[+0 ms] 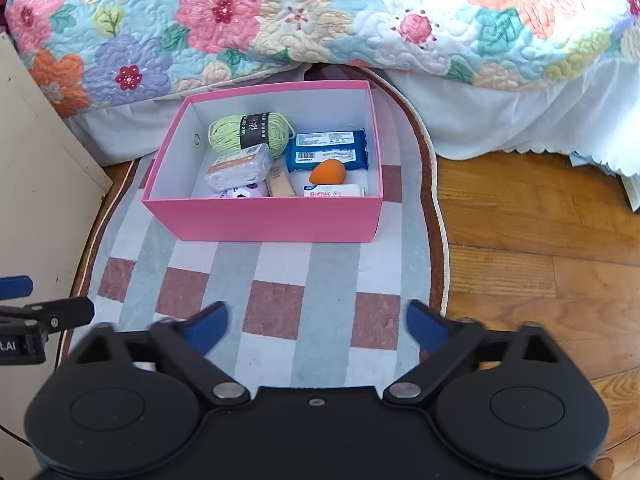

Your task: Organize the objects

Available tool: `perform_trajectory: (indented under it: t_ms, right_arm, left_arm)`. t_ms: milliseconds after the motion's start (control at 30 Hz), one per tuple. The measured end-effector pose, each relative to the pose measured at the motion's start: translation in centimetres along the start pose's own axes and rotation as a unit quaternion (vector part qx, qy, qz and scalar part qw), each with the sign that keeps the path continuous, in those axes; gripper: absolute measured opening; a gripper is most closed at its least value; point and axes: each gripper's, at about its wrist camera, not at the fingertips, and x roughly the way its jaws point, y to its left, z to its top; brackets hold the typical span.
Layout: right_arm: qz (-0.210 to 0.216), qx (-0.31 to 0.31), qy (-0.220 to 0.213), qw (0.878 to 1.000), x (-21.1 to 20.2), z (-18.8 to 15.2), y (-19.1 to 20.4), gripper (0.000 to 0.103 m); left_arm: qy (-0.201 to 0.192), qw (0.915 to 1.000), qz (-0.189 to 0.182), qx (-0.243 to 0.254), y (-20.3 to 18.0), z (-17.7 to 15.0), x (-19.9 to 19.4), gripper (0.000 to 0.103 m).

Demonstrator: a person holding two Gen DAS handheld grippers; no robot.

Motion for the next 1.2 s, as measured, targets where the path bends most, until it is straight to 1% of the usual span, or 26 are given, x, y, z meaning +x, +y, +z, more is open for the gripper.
perform_trajectory:
  t_ms: [367, 567, 767, 1200]
  right_arm:
    - [-0.004, -0.011, -0.001, 1.000, -0.5, -0.2, 0.6, 0.101]
    - [0.005, -0.007, 0.010, 1.000, -0.7, -0.2, 0.6, 0.101]
    - [-0.004, -0.008, 0.013, 1.000, -0.7, -0.4, 0.7, 0.101]
    - [-0.004, -0.010, 0.015, 1.000, -0.9, -0.4, 0.6, 0.101]
  left_arm:
    - [-0.002, 1.0000, 0.006, -0.005, 0.3, 0.0, -0.4, 0.103]
    - [0.004, 0.9999, 0.012, -0.006, 0.6, 0.2, -0.2, 0.103]
    - [0.008, 0.9996, 0.021, -0.015, 1.0, 0.2, 0.0, 0.103]
    - [0.018, 0.9994, 0.022, -0.020, 1.2, 0.3, 0.2, 0.103]
